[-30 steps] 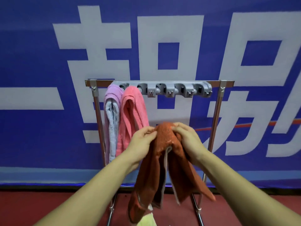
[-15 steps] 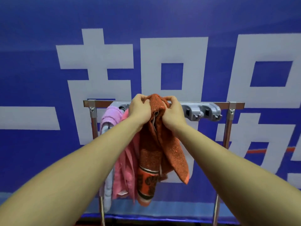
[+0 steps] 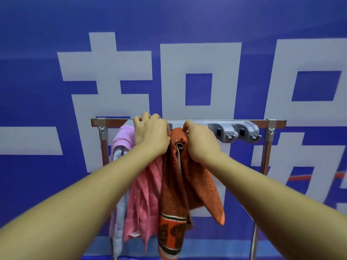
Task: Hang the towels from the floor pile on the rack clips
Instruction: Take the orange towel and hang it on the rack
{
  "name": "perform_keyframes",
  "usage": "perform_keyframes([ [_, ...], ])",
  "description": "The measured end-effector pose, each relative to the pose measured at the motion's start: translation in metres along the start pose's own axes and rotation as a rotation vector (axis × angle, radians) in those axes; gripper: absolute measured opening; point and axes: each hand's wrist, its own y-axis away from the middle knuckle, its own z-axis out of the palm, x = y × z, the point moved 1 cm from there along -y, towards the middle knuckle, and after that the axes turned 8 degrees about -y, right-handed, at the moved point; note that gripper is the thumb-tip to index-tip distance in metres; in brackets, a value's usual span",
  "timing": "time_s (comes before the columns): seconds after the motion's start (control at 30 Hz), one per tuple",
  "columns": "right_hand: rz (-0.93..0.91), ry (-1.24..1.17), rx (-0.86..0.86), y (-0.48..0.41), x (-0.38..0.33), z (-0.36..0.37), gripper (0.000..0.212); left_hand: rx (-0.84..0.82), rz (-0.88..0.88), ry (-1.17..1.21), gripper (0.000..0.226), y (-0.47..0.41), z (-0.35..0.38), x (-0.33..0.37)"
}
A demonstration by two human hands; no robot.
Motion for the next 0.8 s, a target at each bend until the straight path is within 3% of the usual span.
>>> perform_keyframes([
  [0.2, -0.03, 0.098, -0.013, 0.008, 0.0, 0.004, 0.026, -0.089, 0.21, 0.001, 0.028, 0.02, 0.0, -0.001],
  [0.27, -0.048, 0.112, -0.028, 0.012, 0.0, 0.003, 0.02, -0.033, 0.176, 0.055, 0.026, 0.021, -0.001, -0.003],
  [0.37, -0.083, 0.073, 0.01, 0.017, 0.0, -0.002, 0.023, 0.099, 0.024, 0.332, 0.017, 0.023, -0.002, -0.003],
  [0.47, -0.067, 0.035, 0.047, 0.024, -0.002, -0.003, 0.035, -0.002, 0.032, 0.357, 0.025, 0.026, -0.001, 0.003],
  [0.67, 0.13, -0.412, -0.171, 0.028, -0.003, 0.004, 0.046, -0.15, 0.173, 0.196, 0.035, 0.032, -0.001, 0.003],
  [0.8, 0.23, -0.592, -0.208, 0.03, -0.001, 0.004, 0.047, -0.202, 0.228, 0.164, 0.042, 0.033, -0.002, 0.004],
])
